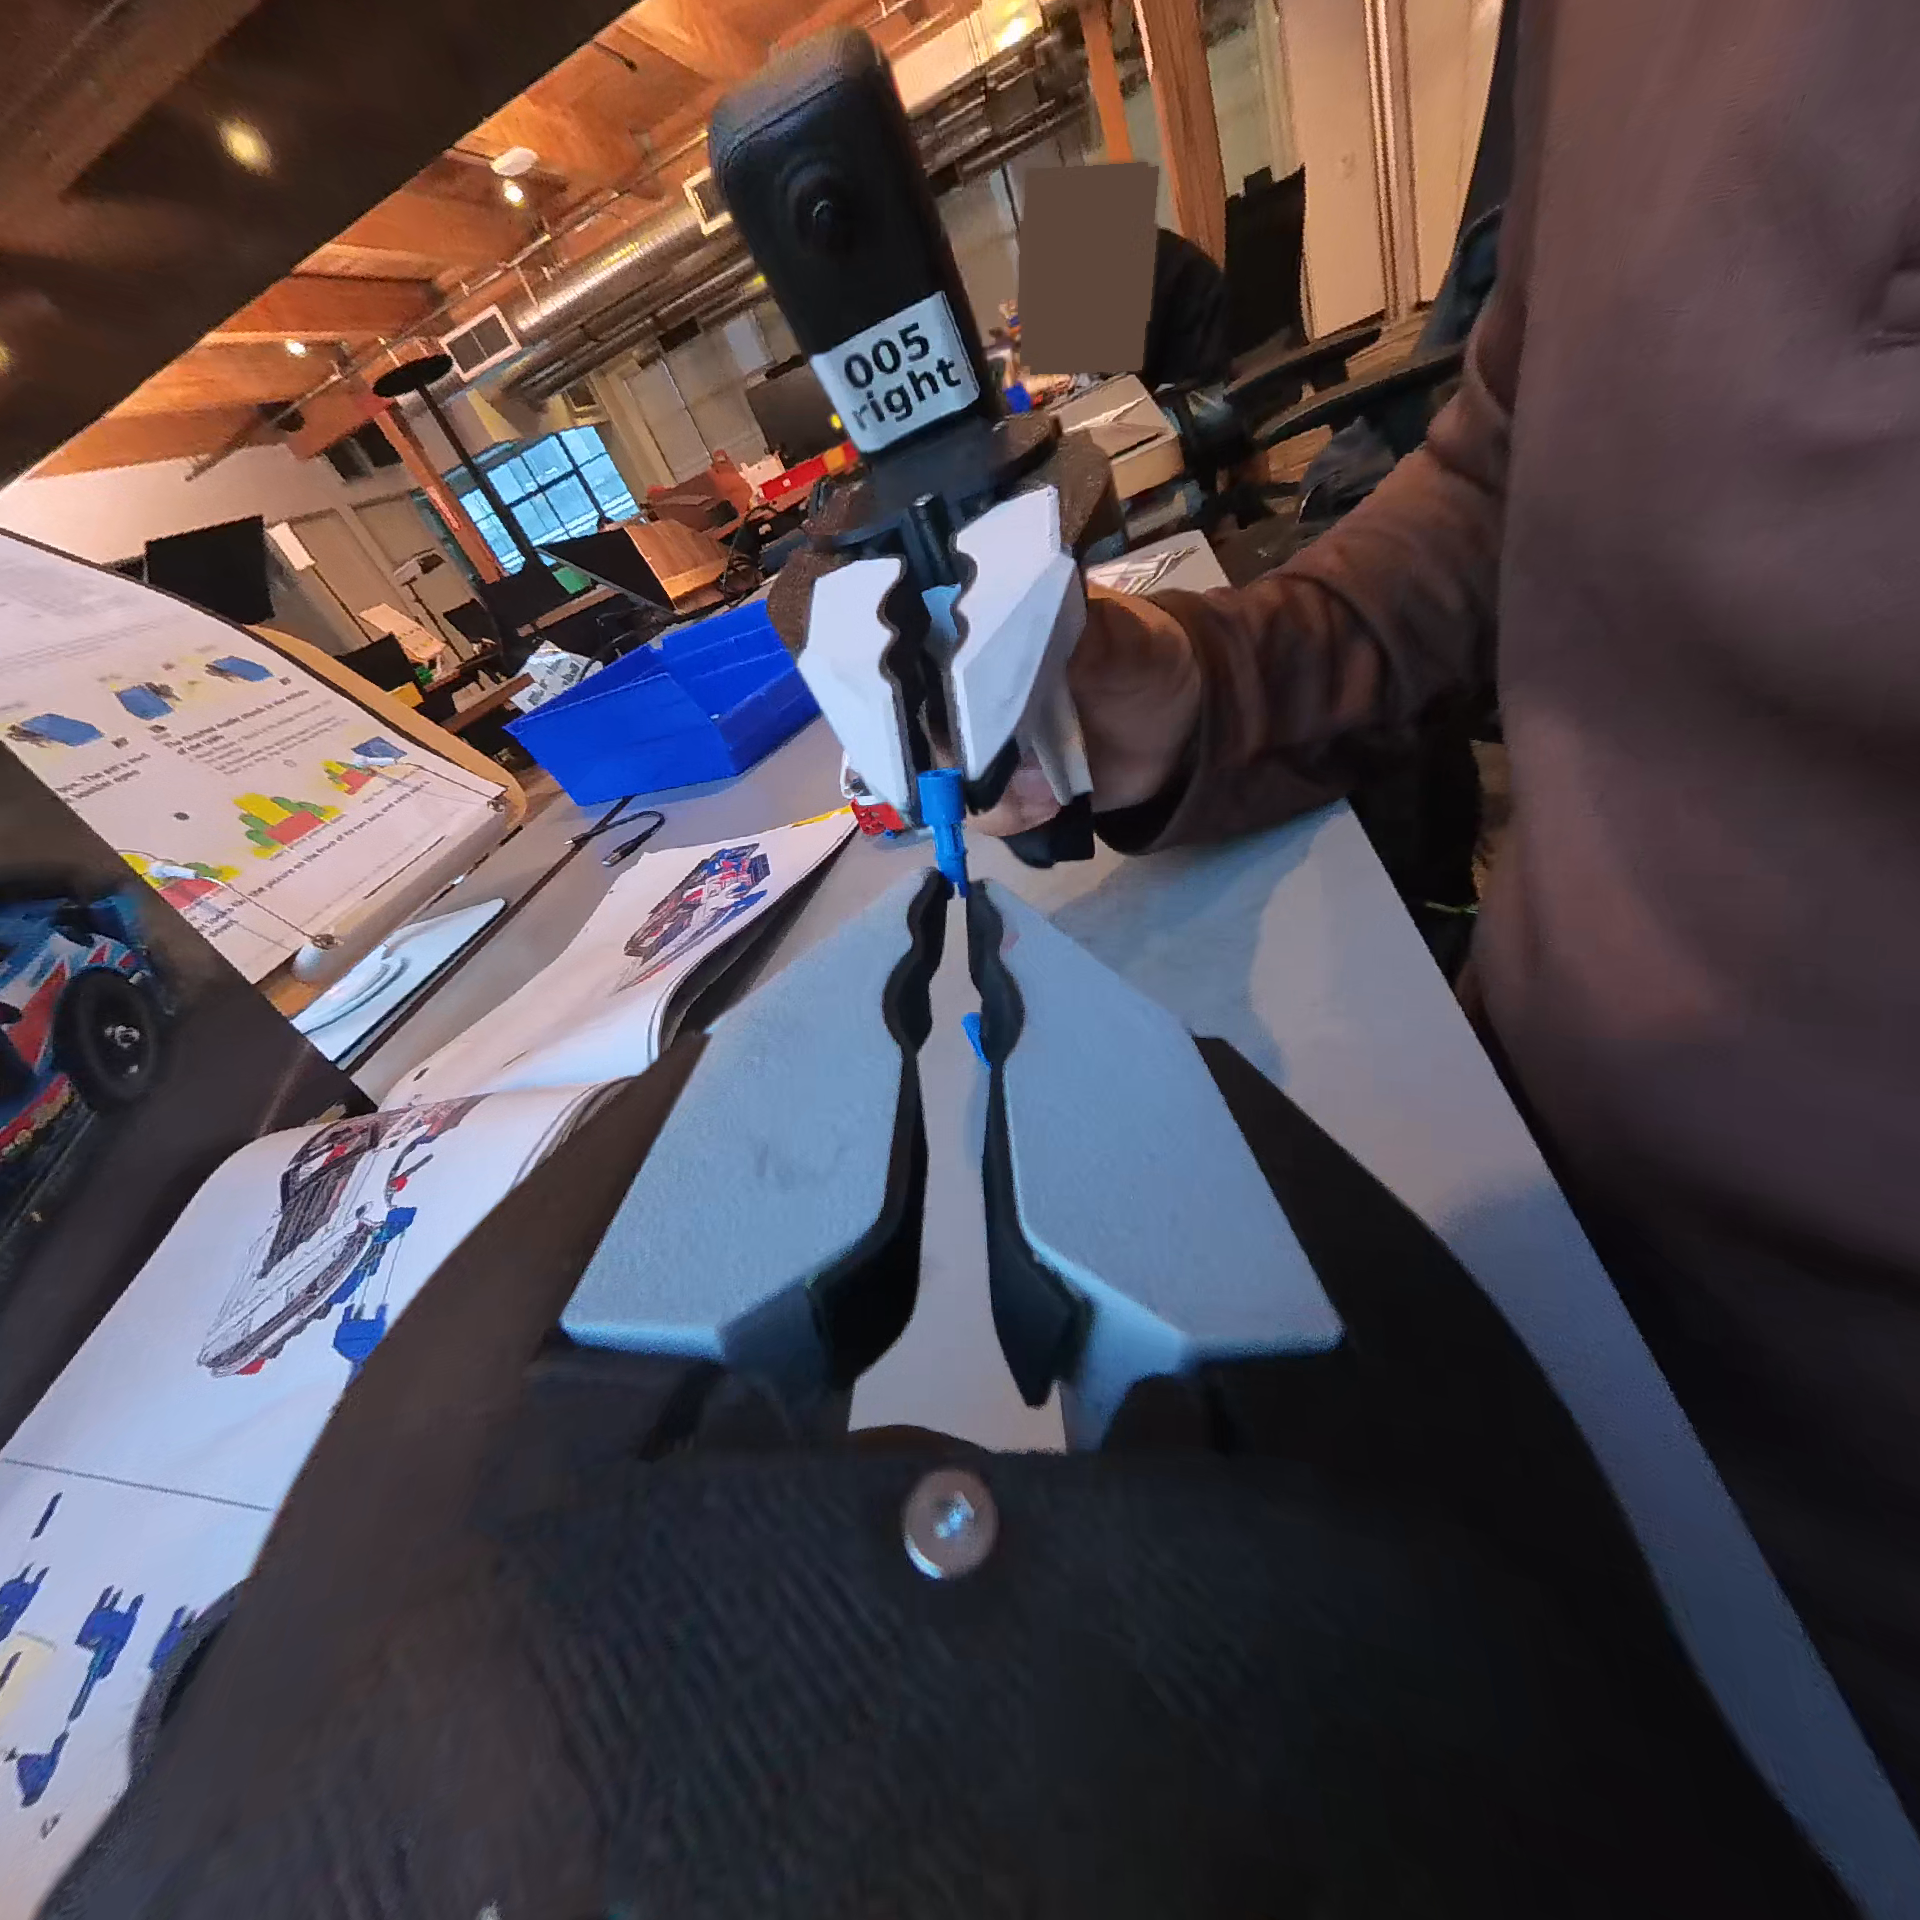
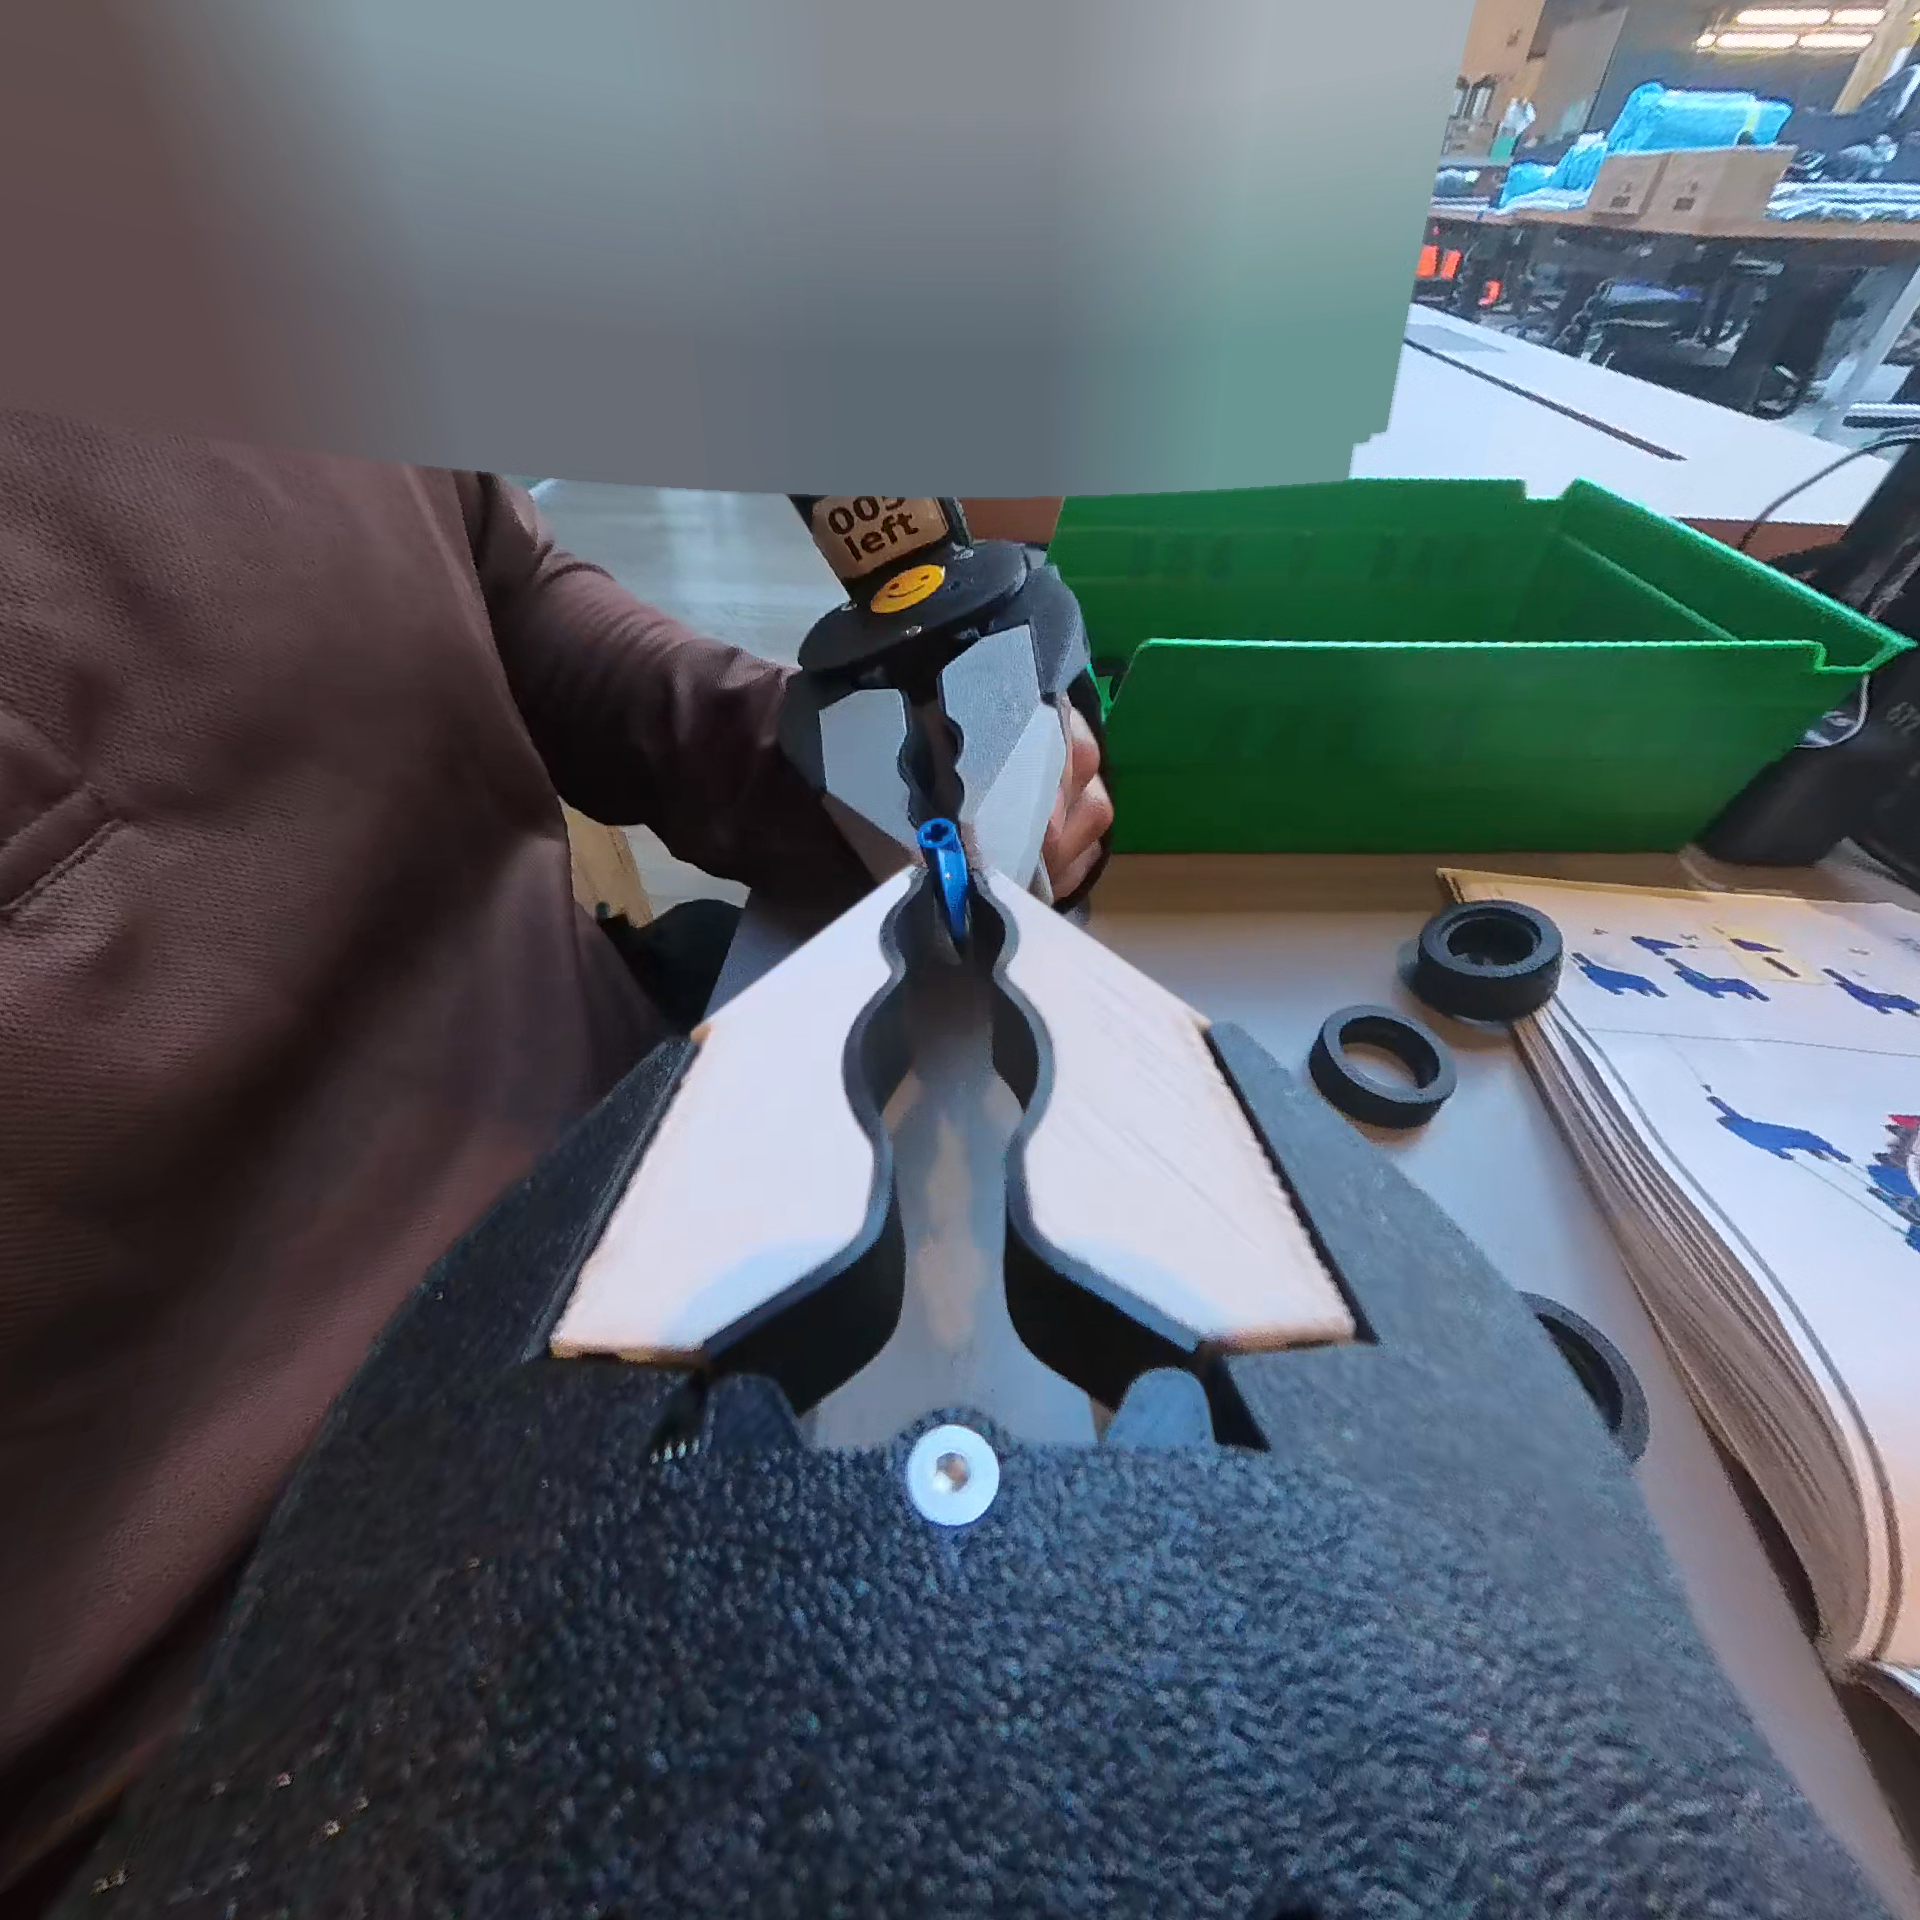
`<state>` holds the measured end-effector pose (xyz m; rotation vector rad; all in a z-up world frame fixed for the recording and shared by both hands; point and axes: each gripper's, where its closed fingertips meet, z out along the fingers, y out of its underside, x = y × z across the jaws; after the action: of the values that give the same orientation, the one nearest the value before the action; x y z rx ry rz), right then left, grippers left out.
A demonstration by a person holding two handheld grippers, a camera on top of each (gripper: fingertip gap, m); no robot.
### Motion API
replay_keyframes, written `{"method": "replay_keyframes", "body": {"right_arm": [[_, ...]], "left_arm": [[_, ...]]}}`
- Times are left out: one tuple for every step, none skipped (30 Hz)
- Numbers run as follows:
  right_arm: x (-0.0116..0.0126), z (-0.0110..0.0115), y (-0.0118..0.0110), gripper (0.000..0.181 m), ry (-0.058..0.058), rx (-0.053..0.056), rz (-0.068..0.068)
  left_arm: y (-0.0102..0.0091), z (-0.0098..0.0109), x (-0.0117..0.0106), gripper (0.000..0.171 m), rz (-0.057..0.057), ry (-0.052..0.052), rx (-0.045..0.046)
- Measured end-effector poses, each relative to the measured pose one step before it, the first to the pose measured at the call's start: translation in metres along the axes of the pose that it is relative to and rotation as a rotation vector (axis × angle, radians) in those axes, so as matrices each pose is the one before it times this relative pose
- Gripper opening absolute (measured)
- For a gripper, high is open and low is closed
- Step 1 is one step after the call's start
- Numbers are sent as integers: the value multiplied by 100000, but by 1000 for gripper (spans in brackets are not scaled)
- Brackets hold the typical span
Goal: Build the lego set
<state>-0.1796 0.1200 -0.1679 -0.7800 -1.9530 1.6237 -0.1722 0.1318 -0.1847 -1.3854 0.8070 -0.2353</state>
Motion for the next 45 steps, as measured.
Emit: {"method": "replay_keyframes", "body": {"right_arm": [[-28,11,128,7,832,-1287,-1026],[12,19,87,7,910,-1244,-1025],[47,38,113,8,993,-1515,-958],[55,51,127,10,896,-1681,-1059],[0,55,127,11,651,-1492,-1196],[8,47,102,13,613,-1294,-1085],[-3,40,93,15,556,-1056,-858],[-55,42,85,16,45,-886,-550],[-76,42,110,18,-134,-1091,-205],[-45,43,117,20,180,-1357,-197],[-65,29,100,20,262,-1425,-519],[-58,-6,82,20,529,-1520,-848],[-32,-59,99,21,805,-1677,-1130],[17,-84,100,21,1070,-1736,-1061],[25,-105,114,21,1004,-1752,-602],[55,-76,228,20,814,-2251,253],[83,5,446,20,583,-3321,1237],[-39,110,708,21,-435,-4310,1846],[-167,211,806,20,-1109,-4274,1712],[-195,289,784,18,-894,-3362,1171],[-134,324,729,11,-121,-2565,655],[-5,282,647,7,934,-2004,170],[32,200,553,7,1178,-1754,-151],[4,147,484,7,717,-1753,198],[14,127,463,7,343,-1629,866],[-21,153,513,9,-600,-1543,1687],[-32,247,560,13,-1510,-1524,2996],[53,294,594,16,-1491,-1483,3621],[164,301,596,16,-1030,-1550,3239],[189,258,489,18,-682,-1282,2713],[106,170,226,18,-1080,-311,2302],[-99,141,18,18,-2250,481,2150],[-204,169,-63,18,-2768,369,2019],[-167,248,22,17,-2396,-561,1416],[-119,326,205,14,-1786,-1708,614],[-16,353,241,14,-894,-1847,-5],[34,319,134,12,-522,-974,-112],[-17,274,32,11,-986,-196,499],[1,198,19,10,-1231,-245,1218],[63,75,-2,9,-913,-301,1411],[159,-89,-39,12,-235,-112,1040],[169,-240,-126,16,25,402,574],[38,-333,-300,17,-651,1507,283],[-88,-273,-383,15,-1353,2031,346],[-113,-127,-230,10,-1392,981,494]], "left_arm": [[39,-6,50,0,-757,562,884],[62,32,13,0,-1171,327,709],[89,51,37,0,-969,320,166],[63,80,91,1,-261,356,15],[75,83,104,0,-152,496,-230],[97,107,68,1,-270,331,-417],[83,77,91,1,-197,505,-329],[28,48,85,1,-3,439,-117],[47,36,-3,1,113,-65,-468],[33,7,37,1,38,177,-283],[42,-13,-3,1,-31,-18,-378],[141,-3,-28,1,129,-163,-1041],[225,5,6,1,491,26,-1683],[276,20,57,1,666,200,-2122],[326,40,81,0,327,447,-2535],[398,78,206,1,-143,1322,-3091],[490,130,298,0,-631,2163,-3817],[584,175,241,1,-1154,2061,-4424],[525,204,179,1,-1448,1992,-3915],[341,206,213,0,-1787,2504,-2585],[284,190,170,0,-2426,2649,-2132],[480,209,174,0,-3135,2959,-3498],[463,225,159,0,-2628,2642,-3365],[493,221,91,0,-2625,2110,-3635],[464,186,-26,0,-2159,1193,-3195],[451,209,78,0,-2302,1937,-3089],[607,232,115,0,-3151,2707,-4258],[540,220,5,0,-2460,1861,-3635],[437,211,182,0,-2297,3020,-3093],[563,228,292,0,-2517,3800,-3889],[562,245,12,0,-2688,1896,-3827],[438,223,-85,0,-2837,1167,-3061],[226,168,149,1,-2272,2493,-1733],[-99,-8,-9,0,-2220,1392,475],[-24,-16,-158,0,-2329,556,234],[-10,-40,10,1,-1928,1427,266],[-35,-21,-5,1,-1271,934,306],[30,5,6,1,-1092,738,-154],[22,19,93,1,-841,1195,-71],[19,8,84,1,-669,882,-47],[17,-22,24,1,-630,360,52],[38,-13,65,1,-441,577,-23],[35,-17,64,1,-288,525,-37],[1,-5,1,1,-28,35,22],[-18,-1,-6,1,-162,119,56]]}}
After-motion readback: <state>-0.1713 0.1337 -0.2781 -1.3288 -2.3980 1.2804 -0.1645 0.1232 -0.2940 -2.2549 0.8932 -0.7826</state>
